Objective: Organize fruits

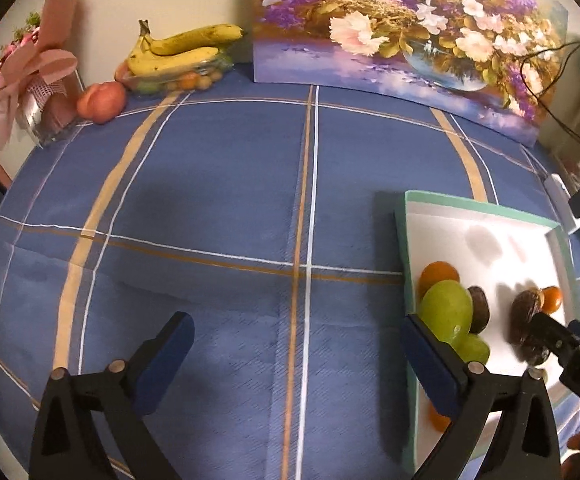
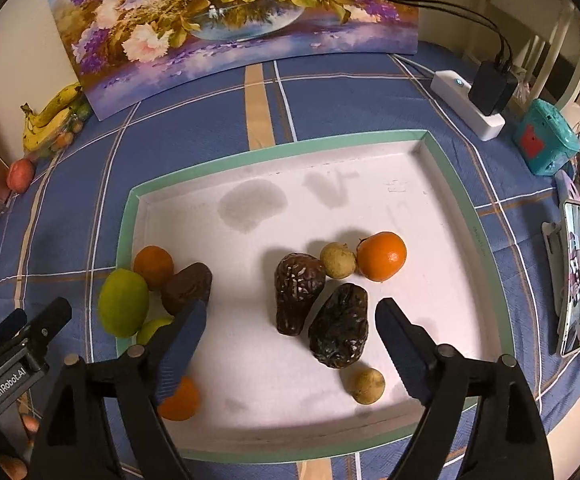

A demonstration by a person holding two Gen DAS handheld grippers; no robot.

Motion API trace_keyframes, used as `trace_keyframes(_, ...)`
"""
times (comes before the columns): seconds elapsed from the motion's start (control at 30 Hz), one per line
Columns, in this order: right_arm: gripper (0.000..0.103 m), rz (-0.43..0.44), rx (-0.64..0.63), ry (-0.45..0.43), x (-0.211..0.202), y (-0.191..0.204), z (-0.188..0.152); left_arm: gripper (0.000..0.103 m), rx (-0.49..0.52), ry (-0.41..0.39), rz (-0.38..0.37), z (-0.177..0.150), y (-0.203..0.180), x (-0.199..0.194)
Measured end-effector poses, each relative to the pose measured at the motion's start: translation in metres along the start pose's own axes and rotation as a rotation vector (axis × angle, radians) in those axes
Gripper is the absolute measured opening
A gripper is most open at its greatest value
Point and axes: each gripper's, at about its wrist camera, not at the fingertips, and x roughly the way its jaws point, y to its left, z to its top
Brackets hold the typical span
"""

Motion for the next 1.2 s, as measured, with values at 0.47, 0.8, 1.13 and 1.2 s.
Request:
trace_keyframes(0.47, 0.089, 0.013, -0.006, -0.054, -0.015, 0.02, -0.014, 0.103, 0.044, -0.057, 0.061, -0.008, 0.016, -0.035)
trace_keyframes(0.8, 0.089, -0.011, -0.065, -0.133, -0.046, 0.033, -0.039, 0.103, 0.082, -0.138, 0.11, -0.034, 0.021, -0.078)
trace_keyframes(1.13, 0.089, -0.03, -0.114, -0.206, -0.068, 0.04, -0.068, 0.103, 0.054, -0.167, 0.125, -0.055, 0.031, -0.101)
trace_keyframes(1.2, 0.089, -0.039, -0.113, -0.217, -0.07, 0.04, -0.07, 0.103, 0.038, -0.154, 0.127, -0.055, 0.035, -0.1)
